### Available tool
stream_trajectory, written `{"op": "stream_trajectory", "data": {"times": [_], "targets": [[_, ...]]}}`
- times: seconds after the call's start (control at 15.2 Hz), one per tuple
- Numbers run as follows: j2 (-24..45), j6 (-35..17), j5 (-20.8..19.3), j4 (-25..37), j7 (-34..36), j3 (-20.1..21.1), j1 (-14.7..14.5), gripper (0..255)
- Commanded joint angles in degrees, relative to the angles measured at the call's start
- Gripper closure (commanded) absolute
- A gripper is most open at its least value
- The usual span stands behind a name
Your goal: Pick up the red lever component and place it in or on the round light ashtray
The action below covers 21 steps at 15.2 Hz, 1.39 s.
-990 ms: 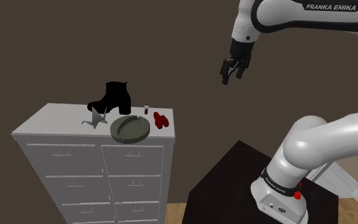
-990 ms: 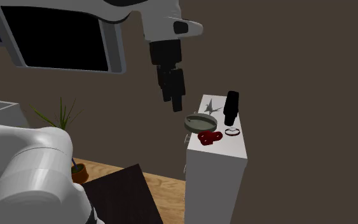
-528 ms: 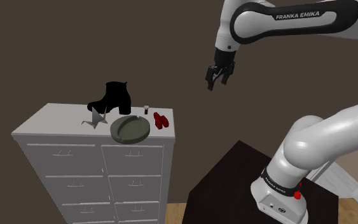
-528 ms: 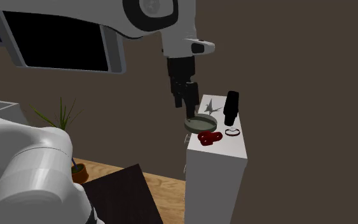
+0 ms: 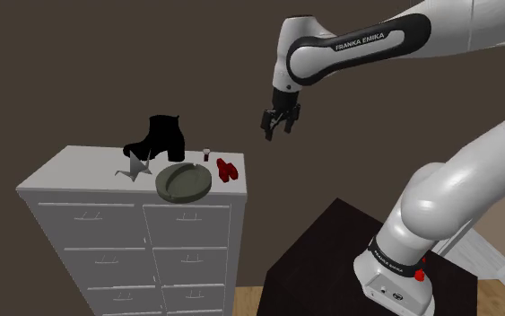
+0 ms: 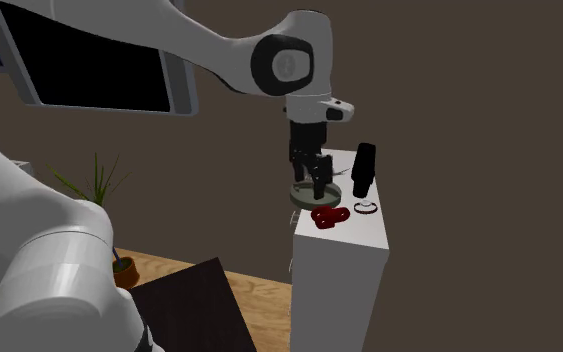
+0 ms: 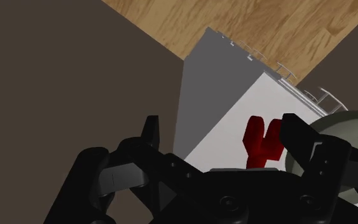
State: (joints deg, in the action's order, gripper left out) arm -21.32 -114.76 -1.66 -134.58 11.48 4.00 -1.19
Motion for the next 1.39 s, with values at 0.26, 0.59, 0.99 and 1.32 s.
{"op": "stream_trajectory", "data": {"times": [0.26, 0.59, 0.99, 1.32], "targets": [[12.8, -7.5, 1.3, 5.2, 0.4, 0.9, -0.9, 0], [23.6, -11.8, 2.1, 11.5, 0.6, 1.7, -1.7, 0], [36.6, -14.8, 2.6, 21.3, 0.9, 2.6, -2.7, 0], [39.9, -17.6, 2.4, 21.8, 1.1, 2.6, -3.0, 0]]}}
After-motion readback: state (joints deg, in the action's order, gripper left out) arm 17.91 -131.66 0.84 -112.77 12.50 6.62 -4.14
